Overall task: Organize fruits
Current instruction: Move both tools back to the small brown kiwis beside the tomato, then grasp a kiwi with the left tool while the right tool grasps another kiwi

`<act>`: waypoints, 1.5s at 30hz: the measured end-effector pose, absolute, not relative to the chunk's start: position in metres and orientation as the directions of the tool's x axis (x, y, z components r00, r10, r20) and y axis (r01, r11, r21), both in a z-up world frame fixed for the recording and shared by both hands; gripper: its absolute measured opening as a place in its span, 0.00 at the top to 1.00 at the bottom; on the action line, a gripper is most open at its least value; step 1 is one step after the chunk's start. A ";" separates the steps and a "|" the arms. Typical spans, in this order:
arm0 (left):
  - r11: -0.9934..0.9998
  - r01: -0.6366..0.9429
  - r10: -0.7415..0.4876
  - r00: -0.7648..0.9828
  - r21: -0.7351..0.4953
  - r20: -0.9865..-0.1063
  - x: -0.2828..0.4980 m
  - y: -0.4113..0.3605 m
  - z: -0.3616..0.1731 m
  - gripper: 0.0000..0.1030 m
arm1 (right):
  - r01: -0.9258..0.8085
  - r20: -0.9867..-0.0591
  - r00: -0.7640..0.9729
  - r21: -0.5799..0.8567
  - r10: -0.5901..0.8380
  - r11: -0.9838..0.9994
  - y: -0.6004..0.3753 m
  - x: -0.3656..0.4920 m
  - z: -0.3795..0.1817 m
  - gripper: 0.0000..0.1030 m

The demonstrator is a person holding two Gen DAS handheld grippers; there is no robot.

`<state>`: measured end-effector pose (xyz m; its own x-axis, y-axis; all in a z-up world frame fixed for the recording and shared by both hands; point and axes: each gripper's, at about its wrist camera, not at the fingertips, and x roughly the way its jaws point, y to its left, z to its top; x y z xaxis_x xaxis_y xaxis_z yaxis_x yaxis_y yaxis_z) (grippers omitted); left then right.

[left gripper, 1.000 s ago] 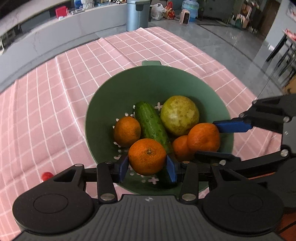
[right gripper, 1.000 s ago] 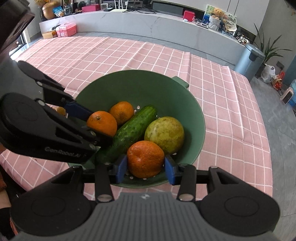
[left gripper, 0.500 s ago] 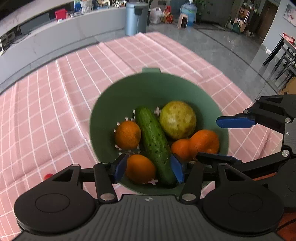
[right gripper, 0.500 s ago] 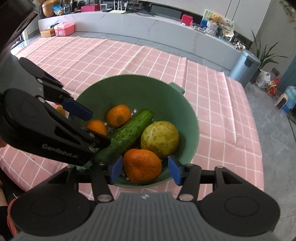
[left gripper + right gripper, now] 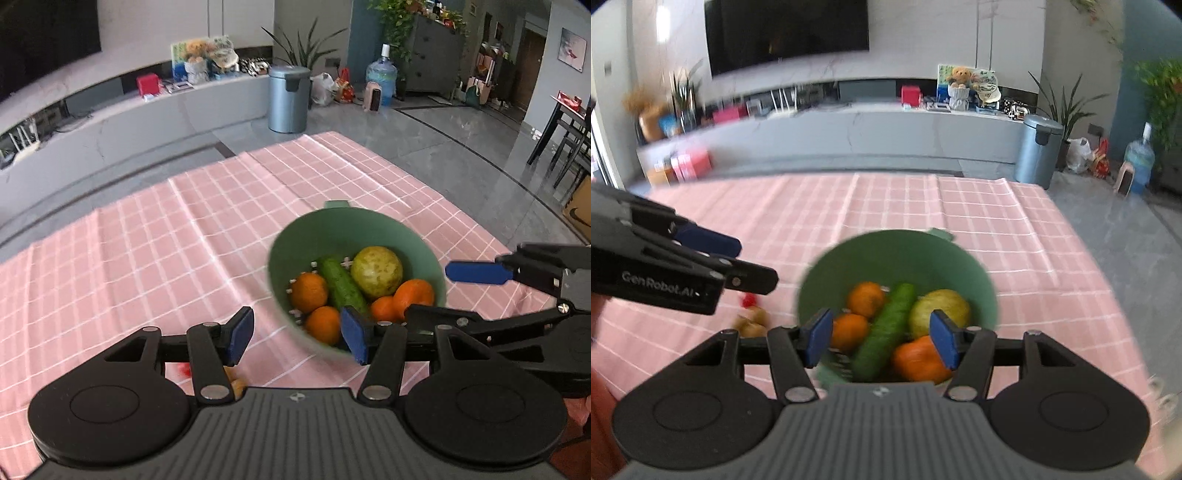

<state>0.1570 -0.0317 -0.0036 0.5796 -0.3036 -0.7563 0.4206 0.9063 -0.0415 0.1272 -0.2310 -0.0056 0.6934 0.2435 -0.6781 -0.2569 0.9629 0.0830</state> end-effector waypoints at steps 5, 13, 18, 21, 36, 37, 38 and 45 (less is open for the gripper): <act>0.906 0.422 -0.309 0.597 -0.038 -0.741 0.140 -0.002 -0.004 0.38 | -0.233 -0.652 0.710 0.142 0.268 0.962 -0.200 0.107 -0.011 0.46; 0.929 0.361 -0.289 0.584 -0.076 -0.758 0.128 0.040 -0.027 0.44 | -0.323 -0.655 0.687 0.110 0.313 0.940 -0.151 0.095 -0.027 0.46; 0.930 0.341 -0.319 0.567 -0.136 -0.759 0.122 0.058 -0.045 0.52 | -0.382 -0.653 0.670 0.105 0.354 0.918 -0.129 0.095 -0.040 0.48; 0.927 0.324 -0.349 0.552 -0.191 -0.757 0.126 0.066 -0.055 0.56 | -0.398 -0.670 0.650 0.102 0.359 0.912 -0.118 0.098 -0.051 0.59; 0.927 0.285 -0.359 0.482 -0.244 -0.799 0.168 0.068 -0.103 0.65 | -0.449 -0.734 0.598 0.026 0.321 0.893 -0.083 0.139 -0.101 0.72; 0.927 0.278 -0.361 0.481 -0.252 -0.799 0.170 0.069 -0.106 0.65 | -0.450 -0.734 0.597 0.027 0.323 0.893 -0.083 0.141 -0.103 0.73; 0.927 0.272 -0.364 0.479 -0.259 -0.799 0.173 0.070 -0.109 0.65 | -0.451 -0.735 0.596 0.027 0.324 0.892 -0.082 0.144 -0.106 0.73; 0.922 0.264 -0.380 0.472 -0.284 -0.796 0.181 0.072 -0.119 0.65 | -0.448 -0.748 0.574 0.054 0.334 0.892 -0.079 0.155 -0.114 0.78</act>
